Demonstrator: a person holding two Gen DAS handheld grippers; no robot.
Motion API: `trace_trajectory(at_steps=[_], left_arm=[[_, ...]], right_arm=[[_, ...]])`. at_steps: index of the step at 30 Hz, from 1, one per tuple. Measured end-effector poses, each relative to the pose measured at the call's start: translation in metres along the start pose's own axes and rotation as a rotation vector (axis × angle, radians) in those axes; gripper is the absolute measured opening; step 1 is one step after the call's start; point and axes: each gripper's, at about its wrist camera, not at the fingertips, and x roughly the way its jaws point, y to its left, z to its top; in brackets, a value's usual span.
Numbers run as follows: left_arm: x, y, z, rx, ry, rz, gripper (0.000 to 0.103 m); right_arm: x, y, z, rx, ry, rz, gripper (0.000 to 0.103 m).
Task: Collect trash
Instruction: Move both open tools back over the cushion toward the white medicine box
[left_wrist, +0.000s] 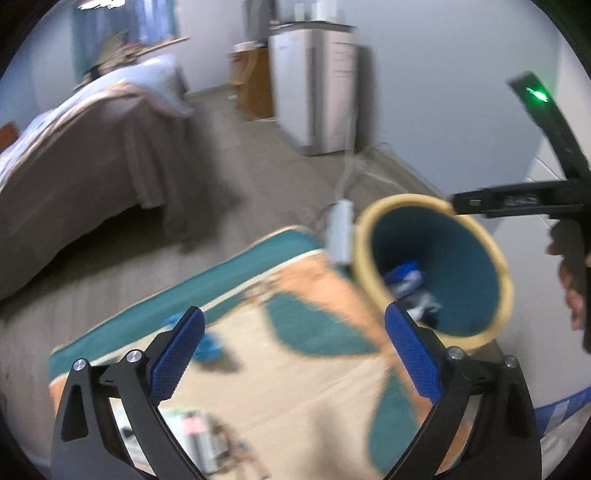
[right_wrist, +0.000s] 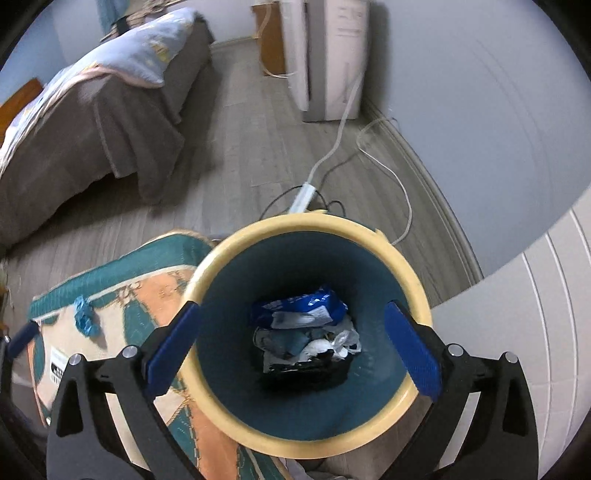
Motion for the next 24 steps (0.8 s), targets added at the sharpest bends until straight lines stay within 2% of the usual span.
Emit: trace_trajectory(at_steps=[9, 15, 18, 24], left_arm=[[-0.039, 0.087, -0.026, -0.107, 0.035, 0.146, 0.097], [-0.061, 0.118, -0.055, -0.147, 0.048, 0.192, 0.097], [-0.062, 0.133, -0.065, -0.195, 0.069, 0.191, 0.097], [-0.074, 0.146, -0.070, -0.213, 0.037, 0.179, 0.097]], right_arm=[[-0.020, 0.069, 0.001, -0.126, -0.053, -0.002, 0.097], [-0.027, 0.110, -0.002, -0.183, -0.062, 0.009, 0.097], [-0.030, 0.133, -0.007, -0.219, -0.054, 0.017, 0.097], [-0.029, 0.169, -0.018, -0.255, -0.028, 0.045, 0.097]])
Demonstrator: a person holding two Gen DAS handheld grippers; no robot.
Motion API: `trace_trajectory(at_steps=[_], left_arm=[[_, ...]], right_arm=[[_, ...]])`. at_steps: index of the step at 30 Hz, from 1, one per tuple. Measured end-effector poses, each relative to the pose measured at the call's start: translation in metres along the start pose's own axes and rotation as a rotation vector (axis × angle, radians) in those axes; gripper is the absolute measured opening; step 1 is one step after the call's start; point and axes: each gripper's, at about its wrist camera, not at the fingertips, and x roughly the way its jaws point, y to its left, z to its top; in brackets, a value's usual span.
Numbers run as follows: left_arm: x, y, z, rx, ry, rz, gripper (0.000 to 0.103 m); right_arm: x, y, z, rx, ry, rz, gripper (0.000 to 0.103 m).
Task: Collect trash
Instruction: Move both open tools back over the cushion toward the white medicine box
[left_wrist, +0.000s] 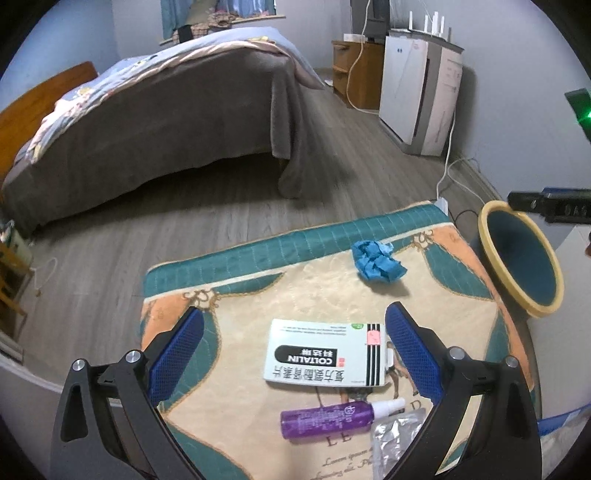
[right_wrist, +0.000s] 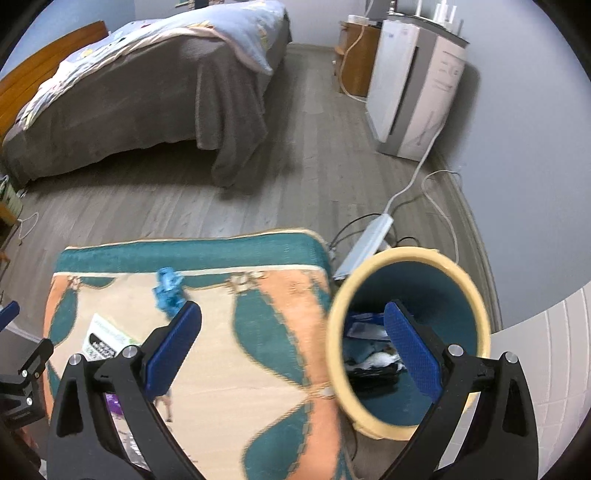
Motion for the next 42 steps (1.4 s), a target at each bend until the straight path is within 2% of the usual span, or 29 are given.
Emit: trace_trajectory(at_steps=[4, 11, 17, 22, 26, 31, 34, 42], left_arm=[[-0.001, 0.009, -0.004, -0.005, -0.005, -0.013, 0.097], [0.017, 0.019, -0.012, 0.059, 0.015, 0.022, 0.097], [0.041, 0.022, -0.031, 0.088, 0.096, -0.001, 0.097], [0.062, 0.023, -0.044, 0.096, 0.189, -0.027, 0.097], [0.068, 0.031, -0.042, 0.087, 0.202, -0.011, 0.097], [0.059, 0.062, -0.032, 0.025, 0.157, 0.022, 0.097], [0.055, 0.077, -0.032, 0.005, 0.156, 0.044, 0.097], [0.049, 0.103, -0.032, -0.068, 0.163, 0.048, 0.097]], right_arm=[[0.014, 0.021, -0.005, -0.016, 0.045, 0.013, 0.097], [0.037, 0.046, -0.009, -0.019, 0.098, 0.038, 0.097], [0.063, 0.073, -0.018, -0.053, 0.162, 0.047, 0.097], [0.076, 0.090, -0.019, -0.083, 0.181, 0.048, 0.097], [0.087, 0.108, -0.022, -0.160, 0.204, 0.073, 0.097], [0.093, 0.139, -0.034, -0.280, 0.229, 0.185, 0.097], [0.098, 0.164, -0.048, -0.388, 0.271, 0.251, 0.097], [0.108, 0.214, -0.074, -0.584, 0.304, 0.294, 0.097]])
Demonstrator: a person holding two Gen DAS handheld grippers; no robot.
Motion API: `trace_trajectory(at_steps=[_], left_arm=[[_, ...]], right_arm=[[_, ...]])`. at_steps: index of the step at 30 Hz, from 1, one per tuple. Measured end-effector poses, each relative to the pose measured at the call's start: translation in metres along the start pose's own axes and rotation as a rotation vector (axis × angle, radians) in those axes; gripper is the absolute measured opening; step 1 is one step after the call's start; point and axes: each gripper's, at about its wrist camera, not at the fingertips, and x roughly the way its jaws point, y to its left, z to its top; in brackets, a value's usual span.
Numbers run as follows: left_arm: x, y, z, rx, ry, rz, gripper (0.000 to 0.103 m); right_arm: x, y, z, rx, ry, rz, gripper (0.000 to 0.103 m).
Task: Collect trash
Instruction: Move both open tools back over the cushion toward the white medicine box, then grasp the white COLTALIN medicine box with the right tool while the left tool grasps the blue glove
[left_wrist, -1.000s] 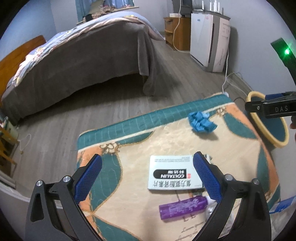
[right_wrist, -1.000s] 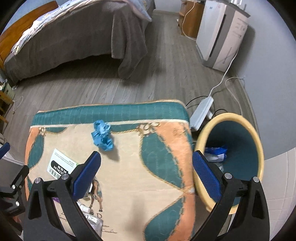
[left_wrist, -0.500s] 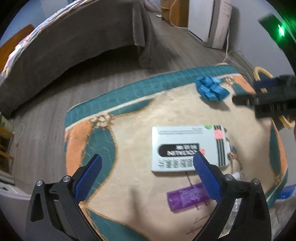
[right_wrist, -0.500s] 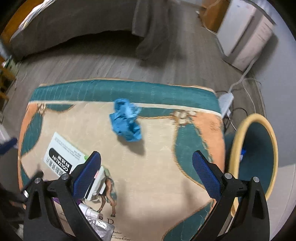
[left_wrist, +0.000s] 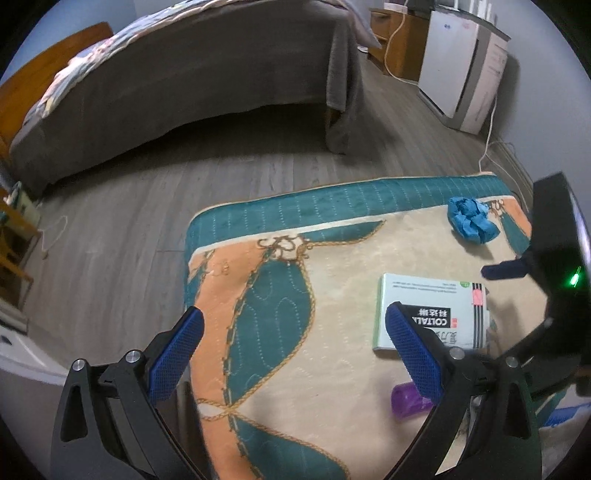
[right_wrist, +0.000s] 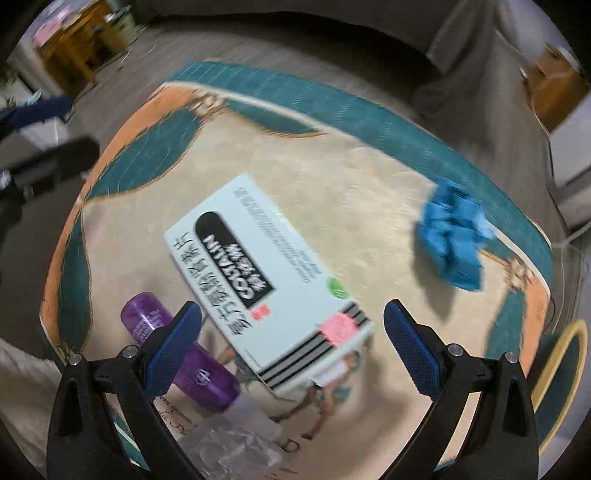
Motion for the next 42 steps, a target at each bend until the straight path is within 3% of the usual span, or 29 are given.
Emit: trace_trajectory(at_steps=[8, 12, 15, 19, 27, 33, 38, 42], left_arm=[[0.009, 0.027, -0.002, -0.091, 0.042, -0.013, 0.097], [0.013, 0.031, -0.003, -0.099, 0.057, -0.015, 0.097], [0.017, 0.028, -0.003, -0.091, 0.068, -0.023, 0.097], [0.017, 0.020, -0.003, -0.052, 0.071, -0.029, 0.097], [0.006, -0.009, 0.003, 0.018, 0.036, -0.052, 0.097], [0.007, -0.044, 0.008, 0.079, 0.033, -0.058, 0.097], [0.013, -0.079, 0.017, 0.123, 0.009, -0.070, 0.097], [0.019, -0.111, 0.030, 0.142, -0.019, -0.107, 0.097]], right_arm=[[0.021, 0.013, 0.018, -0.049, -0.001, -0.068, 0.097], [0.028, 0.001, 0.020, 0.017, -0.005, -0.021, 0.097], [0.021, -0.006, 0.021, 0.034, -0.024, -0.027, 0.083], [0.009, -0.021, 0.020, 0.090, -0.033, -0.014, 0.079], [-0.050, -0.064, 0.006, 0.208, -0.141, -0.048, 0.076], [-0.107, -0.087, -0.025, 0.331, -0.226, -0.072, 0.076], [-0.129, -0.131, -0.055, 0.508, -0.241, -0.076, 0.076], [-0.121, -0.164, -0.071, 0.579, -0.203, -0.114, 0.076]])
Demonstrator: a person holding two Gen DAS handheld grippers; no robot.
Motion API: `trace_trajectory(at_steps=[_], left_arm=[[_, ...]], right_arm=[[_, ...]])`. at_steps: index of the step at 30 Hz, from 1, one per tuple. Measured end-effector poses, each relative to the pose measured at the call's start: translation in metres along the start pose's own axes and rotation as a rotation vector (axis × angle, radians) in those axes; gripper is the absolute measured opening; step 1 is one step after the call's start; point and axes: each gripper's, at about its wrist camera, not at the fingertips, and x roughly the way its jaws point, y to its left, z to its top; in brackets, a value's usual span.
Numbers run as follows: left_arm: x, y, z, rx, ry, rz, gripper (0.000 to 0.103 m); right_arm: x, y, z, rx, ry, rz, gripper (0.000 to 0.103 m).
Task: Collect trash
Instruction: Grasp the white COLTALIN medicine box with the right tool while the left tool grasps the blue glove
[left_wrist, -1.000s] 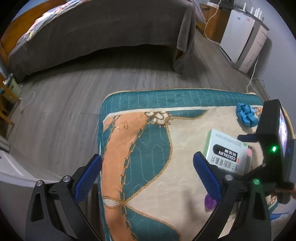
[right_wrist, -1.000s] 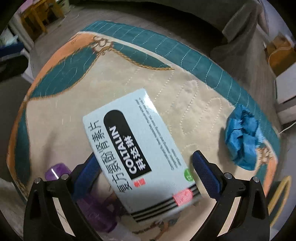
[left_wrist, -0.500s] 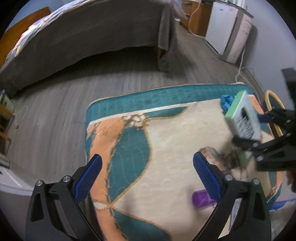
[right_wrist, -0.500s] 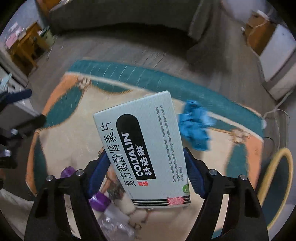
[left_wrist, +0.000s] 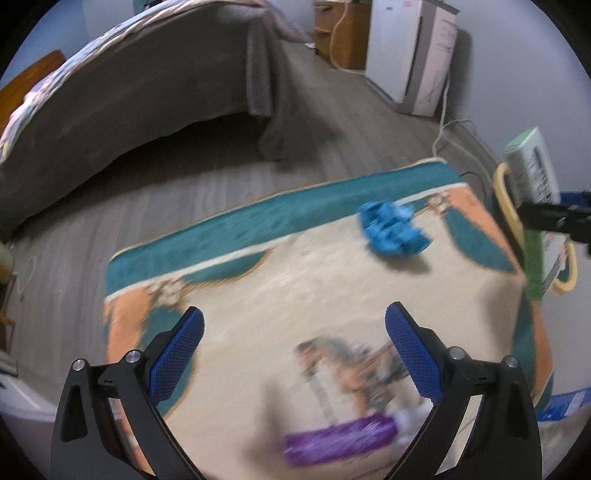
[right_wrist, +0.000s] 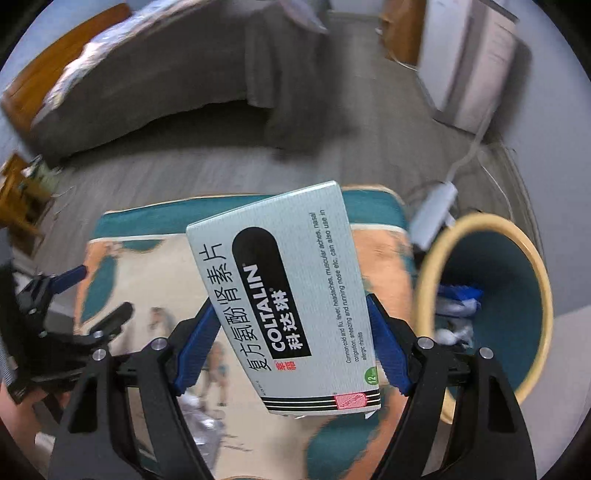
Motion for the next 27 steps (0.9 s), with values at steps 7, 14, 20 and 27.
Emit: trace_trajectory(at_steps=[7, 14, 20, 27], left_arm=[[0.021, -0.040, 0.022, 0.029, -0.030, -0.032, 0.097], [0.046, -0.061, 0.033, 0.092, -0.013, -0.027, 0.097], [0.063, -0.069, 0.044, 0.101, -0.007, -0.059, 0.096], [0.079, -0.078, 0.051, 0.103, 0.038, -0.126, 0.057]], right_arm=[[0.034, -0.039, 0.008, 0.066, 0.044, -0.023, 0.076], [0.051, -0.058, 0.020, 0.104, 0.055, -0.001, 0.076], [0.063, -0.067, 0.028, 0.106, 0.068, -0.003, 0.076], [0.069, -0.070, 0.031, 0.096, 0.078, -0.008, 0.075]])
